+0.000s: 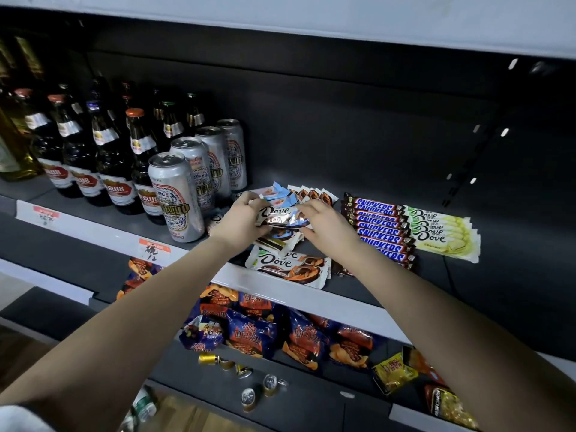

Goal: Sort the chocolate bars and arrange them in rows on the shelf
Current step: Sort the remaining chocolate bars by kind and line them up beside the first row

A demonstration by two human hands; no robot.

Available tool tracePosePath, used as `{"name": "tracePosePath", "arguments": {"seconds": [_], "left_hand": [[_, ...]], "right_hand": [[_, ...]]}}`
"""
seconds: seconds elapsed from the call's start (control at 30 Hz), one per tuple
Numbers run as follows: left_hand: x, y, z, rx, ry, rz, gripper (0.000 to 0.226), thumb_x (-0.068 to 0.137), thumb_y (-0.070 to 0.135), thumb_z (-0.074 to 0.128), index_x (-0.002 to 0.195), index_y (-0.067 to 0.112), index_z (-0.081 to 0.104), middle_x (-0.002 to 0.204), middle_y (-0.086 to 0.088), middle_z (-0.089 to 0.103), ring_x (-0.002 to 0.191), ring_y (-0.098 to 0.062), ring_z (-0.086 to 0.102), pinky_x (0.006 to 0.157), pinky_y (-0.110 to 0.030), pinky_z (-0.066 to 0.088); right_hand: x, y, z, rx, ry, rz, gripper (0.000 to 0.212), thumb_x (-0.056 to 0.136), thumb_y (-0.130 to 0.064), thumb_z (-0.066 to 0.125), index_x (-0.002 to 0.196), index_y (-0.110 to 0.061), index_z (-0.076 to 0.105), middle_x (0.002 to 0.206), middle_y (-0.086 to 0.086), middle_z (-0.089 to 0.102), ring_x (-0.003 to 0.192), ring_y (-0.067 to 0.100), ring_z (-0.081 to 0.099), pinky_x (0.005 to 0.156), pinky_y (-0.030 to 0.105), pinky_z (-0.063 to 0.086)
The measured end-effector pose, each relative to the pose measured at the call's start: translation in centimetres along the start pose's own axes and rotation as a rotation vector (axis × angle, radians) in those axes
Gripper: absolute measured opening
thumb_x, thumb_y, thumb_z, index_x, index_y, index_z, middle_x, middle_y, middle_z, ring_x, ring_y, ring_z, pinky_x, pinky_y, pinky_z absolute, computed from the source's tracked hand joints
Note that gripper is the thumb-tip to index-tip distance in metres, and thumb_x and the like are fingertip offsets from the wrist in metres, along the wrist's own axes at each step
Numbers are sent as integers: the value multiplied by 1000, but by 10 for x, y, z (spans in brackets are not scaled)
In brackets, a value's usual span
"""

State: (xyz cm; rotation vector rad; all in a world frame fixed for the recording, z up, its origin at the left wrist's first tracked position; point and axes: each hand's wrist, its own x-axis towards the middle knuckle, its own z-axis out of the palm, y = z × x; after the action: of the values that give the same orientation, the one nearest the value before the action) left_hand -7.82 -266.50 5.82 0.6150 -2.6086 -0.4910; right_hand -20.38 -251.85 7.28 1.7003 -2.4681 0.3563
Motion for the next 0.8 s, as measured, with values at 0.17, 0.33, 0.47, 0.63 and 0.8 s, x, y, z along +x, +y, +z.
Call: {"name": "tracePosePath", "arguments": {"seconds": [0.17,0.33,0.47,0.63,0.8], "left_hand": [[21,41,11,15,38,117,50,77,18,74,123,6,56,125,-12,54,115,-27,52,98,-30,39],[40,93,35,-58,31,216,48,77,16,73,122,7,57,126,-10,53,115,-25,53,100,-29,38],[49,143,60,-122,-43,332,50,79,17,72,125,8,55,126,-7,50,115,-20,52,101,-23,35],[54,210,97,-175,-138,452,48,79,14,71,123,7,55,123,-6,49,112,-20,53,100,-20,34],[51,270,135,-154,-207,541,47,80,20,69,124,8,53,125,-6,48,115,-22,50,101,-30,39]], "right_hand": [[-24,33,-19,26,121,109,49,92,-14,53,139,-15,39,139,2,39,125,21,42,99,36,43],[-62,76,-35,54,183,306,49,91,-18,57,138,-16,41,134,-3,39,114,19,51,97,36,45],[-102,112,-47,36,214,427,49,89,-16,59,136,-14,44,133,-2,43,122,17,43,103,34,39],[-161,153,-67,-29,238,567,46,89,-12,58,134,-12,47,134,1,45,127,17,32,103,25,29],[-217,180,-82,-68,231,691,47,89,-12,58,134,-14,47,135,2,46,122,20,36,97,24,31]]}}
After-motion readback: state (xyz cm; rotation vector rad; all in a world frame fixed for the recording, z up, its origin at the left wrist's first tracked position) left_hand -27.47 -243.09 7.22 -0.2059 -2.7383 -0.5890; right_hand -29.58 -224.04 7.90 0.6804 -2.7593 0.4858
